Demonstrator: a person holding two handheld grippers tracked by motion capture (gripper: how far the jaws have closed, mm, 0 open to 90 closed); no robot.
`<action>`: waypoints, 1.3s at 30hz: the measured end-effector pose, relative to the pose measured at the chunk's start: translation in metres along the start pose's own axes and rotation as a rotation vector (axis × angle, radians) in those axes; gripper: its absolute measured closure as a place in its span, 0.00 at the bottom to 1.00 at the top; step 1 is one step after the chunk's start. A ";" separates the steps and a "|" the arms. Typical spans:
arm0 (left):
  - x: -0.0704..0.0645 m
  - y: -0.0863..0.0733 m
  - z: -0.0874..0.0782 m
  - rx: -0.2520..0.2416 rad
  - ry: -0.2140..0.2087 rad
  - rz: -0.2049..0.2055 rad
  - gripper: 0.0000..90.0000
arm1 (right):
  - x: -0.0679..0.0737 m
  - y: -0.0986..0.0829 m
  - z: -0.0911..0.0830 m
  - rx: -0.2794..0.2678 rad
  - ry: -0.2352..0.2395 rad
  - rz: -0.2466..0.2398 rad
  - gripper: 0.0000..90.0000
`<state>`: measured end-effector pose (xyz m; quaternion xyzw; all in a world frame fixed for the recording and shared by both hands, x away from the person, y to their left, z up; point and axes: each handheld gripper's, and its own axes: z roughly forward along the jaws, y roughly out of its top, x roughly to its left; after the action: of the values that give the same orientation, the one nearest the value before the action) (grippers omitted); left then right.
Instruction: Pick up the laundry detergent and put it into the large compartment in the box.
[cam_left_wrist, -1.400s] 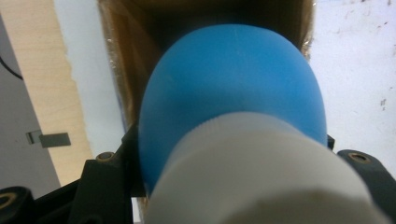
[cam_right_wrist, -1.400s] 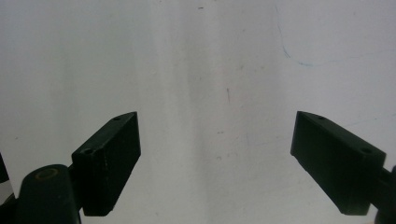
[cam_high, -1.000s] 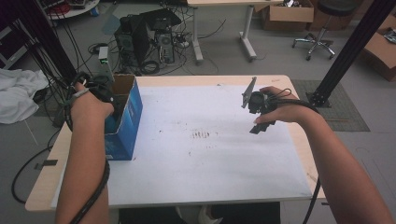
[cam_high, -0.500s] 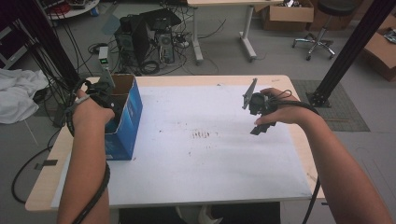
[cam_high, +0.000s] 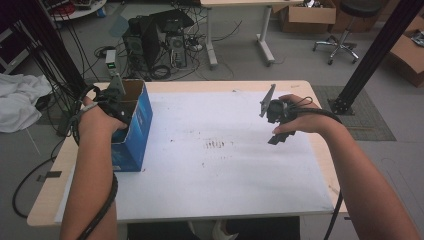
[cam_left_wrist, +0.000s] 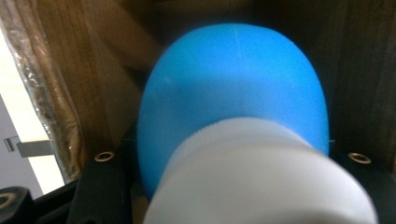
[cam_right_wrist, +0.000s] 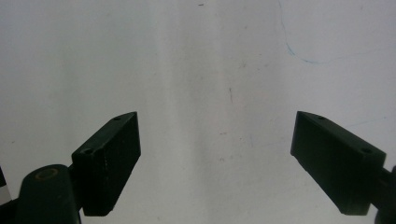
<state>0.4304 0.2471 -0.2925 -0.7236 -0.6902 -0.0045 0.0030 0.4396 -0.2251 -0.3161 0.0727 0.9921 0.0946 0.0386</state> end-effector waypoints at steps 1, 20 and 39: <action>0.000 0.000 0.000 0.003 0.001 0.002 0.44 | 0.000 0.000 0.000 0.001 -0.001 -0.003 0.18; 0.003 -0.002 -0.013 -0.032 -0.033 0.020 0.37 | -0.001 0.001 0.001 -0.001 0.002 -0.001 0.18; 0.002 -0.007 -0.036 -0.049 -0.029 0.037 0.36 | -0.001 0.002 0.001 -0.008 -0.002 -0.001 0.18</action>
<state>0.4234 0.2494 -0.2566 -0.7363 -0.6762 -0.0107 -0.0247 0.4404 -0.2236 -0.3163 0.0722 0.9917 0.0988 0.0397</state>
